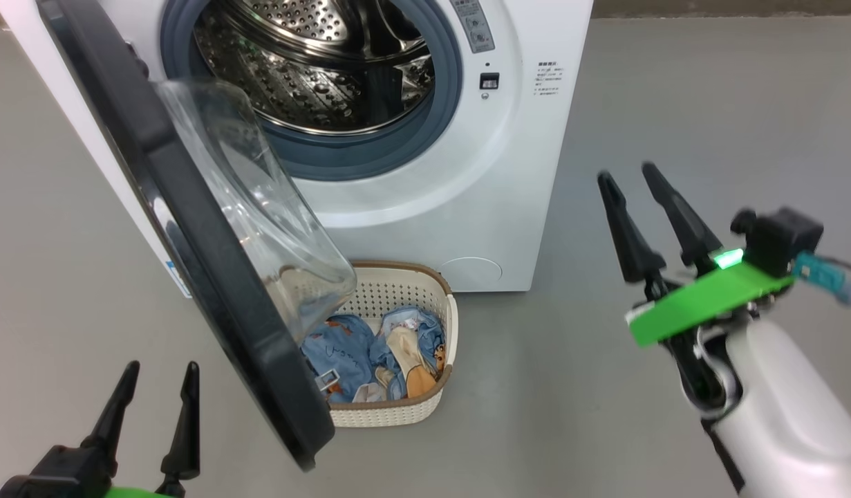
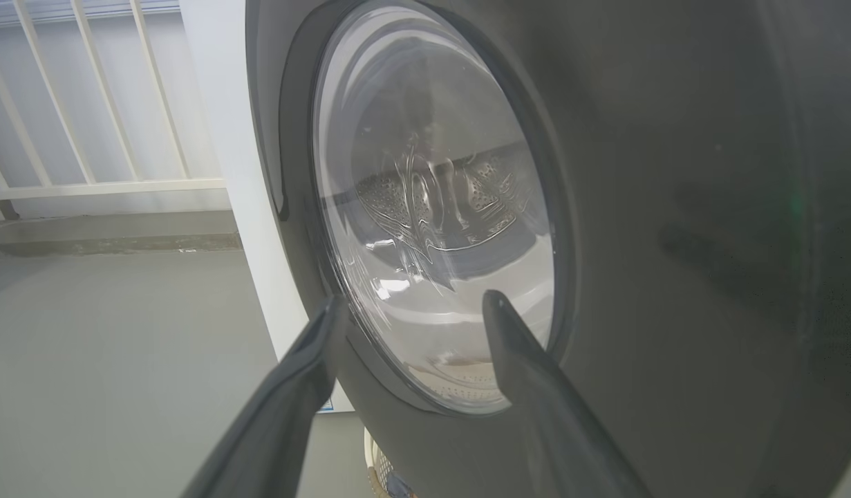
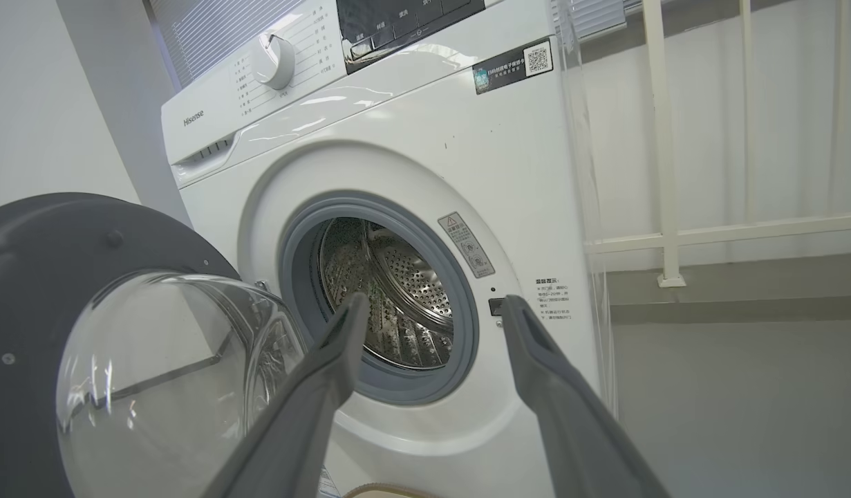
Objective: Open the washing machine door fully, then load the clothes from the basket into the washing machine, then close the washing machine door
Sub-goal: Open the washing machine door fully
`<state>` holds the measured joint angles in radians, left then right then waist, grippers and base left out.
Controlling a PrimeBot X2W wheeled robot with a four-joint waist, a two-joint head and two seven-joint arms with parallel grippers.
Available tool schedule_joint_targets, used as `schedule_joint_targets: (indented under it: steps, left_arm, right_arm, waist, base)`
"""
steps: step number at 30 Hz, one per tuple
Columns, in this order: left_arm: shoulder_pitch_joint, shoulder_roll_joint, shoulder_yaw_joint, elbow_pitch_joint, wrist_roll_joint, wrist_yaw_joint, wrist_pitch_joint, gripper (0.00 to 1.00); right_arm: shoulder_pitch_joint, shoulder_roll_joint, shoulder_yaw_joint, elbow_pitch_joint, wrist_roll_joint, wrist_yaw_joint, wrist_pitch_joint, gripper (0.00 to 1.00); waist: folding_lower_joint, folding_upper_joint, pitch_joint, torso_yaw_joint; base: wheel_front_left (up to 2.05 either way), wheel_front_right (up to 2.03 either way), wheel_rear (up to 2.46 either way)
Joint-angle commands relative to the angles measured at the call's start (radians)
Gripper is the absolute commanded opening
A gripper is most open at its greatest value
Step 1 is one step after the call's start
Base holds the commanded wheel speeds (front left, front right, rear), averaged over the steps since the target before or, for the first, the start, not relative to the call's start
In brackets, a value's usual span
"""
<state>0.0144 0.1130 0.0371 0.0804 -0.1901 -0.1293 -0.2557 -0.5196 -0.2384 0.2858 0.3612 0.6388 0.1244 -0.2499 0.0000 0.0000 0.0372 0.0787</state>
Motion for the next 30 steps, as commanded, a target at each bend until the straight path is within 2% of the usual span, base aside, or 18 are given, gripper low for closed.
schedule_joint_targets:
  steps: [1, 4, 10, 19, 25, 30]
  left_arm:
    - [-0.018, 0.015, 0.038, -0.029, 0.008, -0.001, -0.006, 1.0]
    - [-0.017, 0.014, 0.042, -0.027, 0.008, -0.001, -0.006, 1.0]
    - [-0.012, 0.006, 0.056, -0.032, 0.011, -0.001, -0.006, 1.0]
    - [0.0, -0.005, 0.079, -0.041, 0.021, -0.001, -0.006, 1.0]
    - [0.008, -0.018, 0.092, -0.043, 0.027, -0.001, -0.006, 1.0]
    - [0.01, -0.029, 0.103, -0.043, 0.029, -0.001, -0.006, 1.0]
  right_arm:
    - [0.023, 0.011, 0.003, -0.031, -0.026, 0.006, -0.012, 1.0]
    - [0.079, 0.035, -0.051, -0.077, -0.136, 0.006, -0.012, 1.0]
    - [0.205, 0.068, -0.142, -0.16, -0.267, 0.006, -0.012, 1.0]
    - [0.363, 0.093, -0.207, -0.222, -0.38, 0.006, -0.012, 1.0]
    - [0.421, 0.096, -0.207, -0.244, -0.455, 0.006, -0.012, 1.0]
    - [0.456, 0.118, -0.246, -0.275, -0.502, 0.006, -0.012, 1.0]
  waist:
    - [0.0, 0.0, 0.0, 0.0]
    - [0.0, 0.0, 0.001, -0.004]
    - [0.0, 0.0, 0.003, -0.016]
    - [0.0, 0.0, 0.01, -0.046]
    - [0.0, 0.0, 0.011, -0.055]
    - [0.0, 0.0, 0.011, -0.053]
  base:
    - [0.0, 0.0, 0.0]
    - [0.0, 0.0, 0.0]
    - [0.0, 0.0, 0.0]
    - [0.0, 0.0, 0.0]
    - [0.0, 0.0, 0.0]
    - [0.0, 0.0, 0.0]
